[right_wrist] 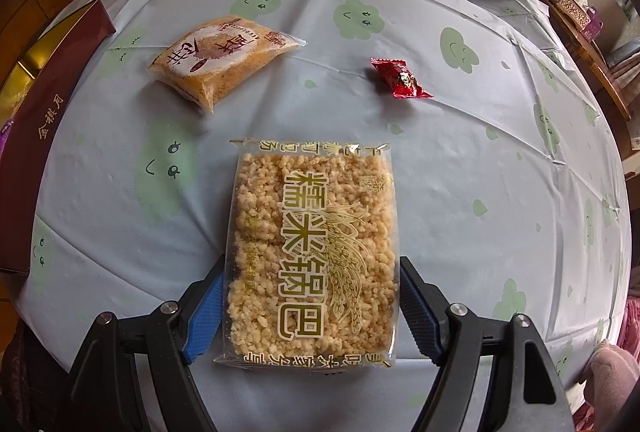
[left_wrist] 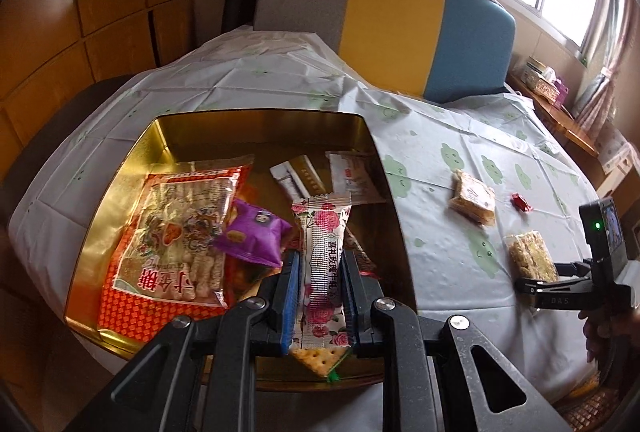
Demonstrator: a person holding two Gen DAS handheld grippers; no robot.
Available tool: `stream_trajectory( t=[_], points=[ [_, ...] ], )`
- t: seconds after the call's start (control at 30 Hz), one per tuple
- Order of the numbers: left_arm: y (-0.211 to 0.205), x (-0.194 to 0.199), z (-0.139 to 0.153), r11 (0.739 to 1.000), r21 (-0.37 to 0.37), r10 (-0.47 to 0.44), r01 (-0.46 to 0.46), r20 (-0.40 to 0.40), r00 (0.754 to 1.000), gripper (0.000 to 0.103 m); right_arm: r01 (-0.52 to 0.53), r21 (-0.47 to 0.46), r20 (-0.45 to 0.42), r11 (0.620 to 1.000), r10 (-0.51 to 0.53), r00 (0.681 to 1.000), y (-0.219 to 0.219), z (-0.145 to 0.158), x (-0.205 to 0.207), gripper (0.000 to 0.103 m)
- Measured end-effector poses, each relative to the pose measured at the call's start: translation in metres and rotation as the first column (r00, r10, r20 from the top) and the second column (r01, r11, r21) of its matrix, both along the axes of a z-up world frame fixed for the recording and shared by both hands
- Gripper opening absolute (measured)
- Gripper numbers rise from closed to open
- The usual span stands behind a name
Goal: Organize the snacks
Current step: 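Lower the pink packet into the gold tray and open the left tool while the right holds the rice-cracker bag, then lift the rice-cracker bag off the cloth with the right tool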
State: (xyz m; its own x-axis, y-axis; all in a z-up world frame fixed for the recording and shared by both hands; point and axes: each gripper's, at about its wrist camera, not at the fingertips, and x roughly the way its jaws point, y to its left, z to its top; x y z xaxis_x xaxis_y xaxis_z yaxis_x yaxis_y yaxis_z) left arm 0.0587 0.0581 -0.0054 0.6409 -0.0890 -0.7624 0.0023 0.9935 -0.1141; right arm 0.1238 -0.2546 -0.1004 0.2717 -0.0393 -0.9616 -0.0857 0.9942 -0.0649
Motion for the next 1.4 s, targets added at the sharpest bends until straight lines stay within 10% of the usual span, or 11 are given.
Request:
stream_trajectory(
  t=[0.33,0.9,1.4],
  points=[
    [0.090,0.006,-0.012,0.968,-0.130,0.205,-0.214,-0.078,0.976,0.020,-0.012,-0.018,0.009,1.000,0.012,1.000,0.004,0.001,-0.002,0.078],
    [0.050,0.107,-0.015,0.972,-0.184,0.130,-0.145,-0.089,0.988,0.030,-0.016,-0.024,0.011,1.000,0.016,1.000,0.008,0.004,-0.004,0.078],
    [0.036,0.067,-0.031,0.987,-0.030,0.152,-0.155,-0.086,0.985,0.031,-0.028,-0.041,0.016,0.999,0.028,0.999,0.009,0.005,-0.004,0.078]
  ],
)
